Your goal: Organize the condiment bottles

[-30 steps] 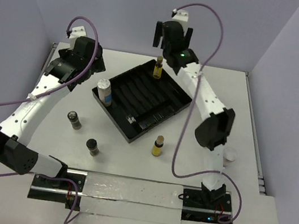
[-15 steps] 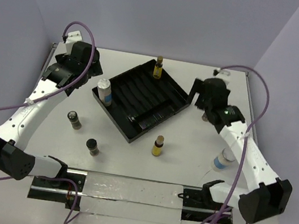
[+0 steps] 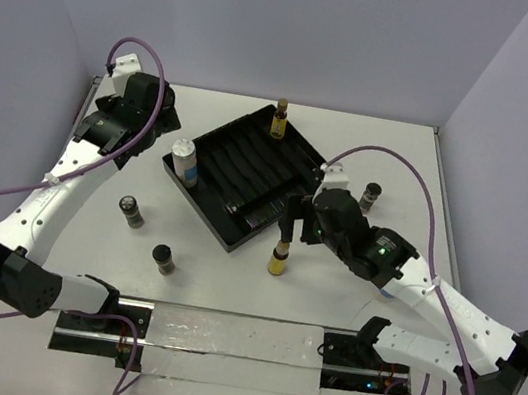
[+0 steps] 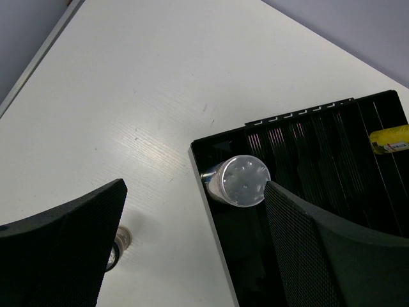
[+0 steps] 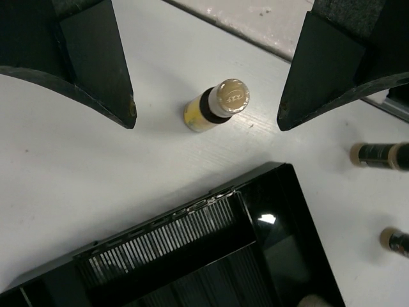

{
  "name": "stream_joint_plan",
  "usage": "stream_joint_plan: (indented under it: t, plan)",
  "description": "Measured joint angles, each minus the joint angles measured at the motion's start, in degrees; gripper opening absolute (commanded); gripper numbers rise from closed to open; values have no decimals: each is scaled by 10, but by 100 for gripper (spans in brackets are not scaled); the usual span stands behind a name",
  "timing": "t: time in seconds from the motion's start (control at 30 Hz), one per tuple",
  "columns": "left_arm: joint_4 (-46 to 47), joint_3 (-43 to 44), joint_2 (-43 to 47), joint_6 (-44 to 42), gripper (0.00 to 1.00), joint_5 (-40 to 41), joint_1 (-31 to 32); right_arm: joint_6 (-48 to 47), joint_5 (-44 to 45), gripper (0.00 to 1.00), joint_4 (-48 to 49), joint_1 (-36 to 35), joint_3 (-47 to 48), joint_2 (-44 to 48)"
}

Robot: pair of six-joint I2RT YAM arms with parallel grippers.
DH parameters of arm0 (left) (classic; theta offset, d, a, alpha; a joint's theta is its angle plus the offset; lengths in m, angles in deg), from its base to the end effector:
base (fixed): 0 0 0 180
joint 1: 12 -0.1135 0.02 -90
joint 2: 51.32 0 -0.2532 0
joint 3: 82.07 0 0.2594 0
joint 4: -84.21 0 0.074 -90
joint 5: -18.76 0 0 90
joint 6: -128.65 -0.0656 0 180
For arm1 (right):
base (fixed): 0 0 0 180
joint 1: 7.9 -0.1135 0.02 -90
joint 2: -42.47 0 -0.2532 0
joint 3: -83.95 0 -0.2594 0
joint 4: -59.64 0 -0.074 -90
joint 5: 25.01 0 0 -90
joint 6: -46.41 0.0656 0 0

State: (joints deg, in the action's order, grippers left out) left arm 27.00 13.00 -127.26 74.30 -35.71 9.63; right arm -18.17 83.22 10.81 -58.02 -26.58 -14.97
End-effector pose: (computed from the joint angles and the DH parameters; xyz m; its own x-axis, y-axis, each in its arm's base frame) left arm 0.2965 -0.0766 0.3656 -0.3929 -0.3545 -0.8485 -0.4359 0.8843 -0.1675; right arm 0.1739 0.1761 0.2993 -0.5908 -0.0713 -0.8036 -0.3484 0.9210 0.1745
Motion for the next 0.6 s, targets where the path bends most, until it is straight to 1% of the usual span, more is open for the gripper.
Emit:
stream_joint_plan:
  t: [0.1,0.23,0.37,0.53,0.6]
  plan:
    - [0,0,0,3,97,0,0,4,7,97,-2,-29,-3,-15]
    - [0,0,0,7,97,0,0,8,8,94,-6,-44,-19,-21]
    - [0,0,0,10,97,0,0,22,8,91,-3,-78,-40,-26]
    - [0,0,0,12,97,-6,0,37,8,87,1,-108,-49,-61]
    - [0,0,0,12,97,-8,0,40,12,84,2,-113,-49,-75]
